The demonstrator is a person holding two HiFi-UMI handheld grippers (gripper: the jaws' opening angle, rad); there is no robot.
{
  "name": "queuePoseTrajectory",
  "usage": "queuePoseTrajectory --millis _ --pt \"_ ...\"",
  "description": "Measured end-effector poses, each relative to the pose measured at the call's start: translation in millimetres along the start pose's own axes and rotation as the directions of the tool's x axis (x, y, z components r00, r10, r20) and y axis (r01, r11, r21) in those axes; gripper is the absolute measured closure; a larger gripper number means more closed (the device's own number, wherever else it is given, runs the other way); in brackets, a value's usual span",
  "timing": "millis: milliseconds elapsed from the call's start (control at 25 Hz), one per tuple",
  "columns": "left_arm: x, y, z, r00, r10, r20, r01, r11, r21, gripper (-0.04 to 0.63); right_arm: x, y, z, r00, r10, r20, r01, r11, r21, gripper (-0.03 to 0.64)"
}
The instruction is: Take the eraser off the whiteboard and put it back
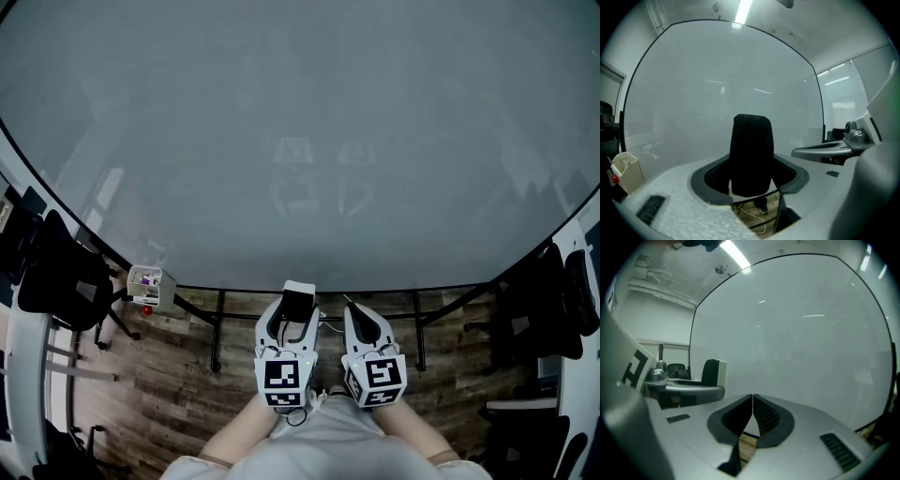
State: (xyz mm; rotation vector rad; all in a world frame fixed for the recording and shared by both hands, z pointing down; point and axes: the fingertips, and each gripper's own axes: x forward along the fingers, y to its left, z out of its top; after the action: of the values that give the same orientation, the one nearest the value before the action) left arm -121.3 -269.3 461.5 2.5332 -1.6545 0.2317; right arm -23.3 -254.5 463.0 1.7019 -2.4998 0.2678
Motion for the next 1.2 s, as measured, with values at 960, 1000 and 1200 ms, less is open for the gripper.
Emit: queuePoseTrajectory --millis 960,1000,1200 --pt "49.5 16.8 97.4 0.987 0.028 0.16 -0.034 0.999 0.04 0.344 8.8 -21.3 49.2 0.991 -0.005 0.134 0.016 0.996 -0.083 0.589" --pt "51.9 16.6 99.7 0.987 0.028 0.161 -0.034 0.999 0.038 0.344 9.8 -21.6 48.9 0.991 -0.004 0.133 0.015 0.997 -0.082 0.589" --pt "61.2 21.3 106.9 0.986 0.05 0.162 -0.057 0.998 0.04 0.344 15.6 -24.3 48.9 0.991 0.003 0.132 0.007 0.997 -0.076 0.589"
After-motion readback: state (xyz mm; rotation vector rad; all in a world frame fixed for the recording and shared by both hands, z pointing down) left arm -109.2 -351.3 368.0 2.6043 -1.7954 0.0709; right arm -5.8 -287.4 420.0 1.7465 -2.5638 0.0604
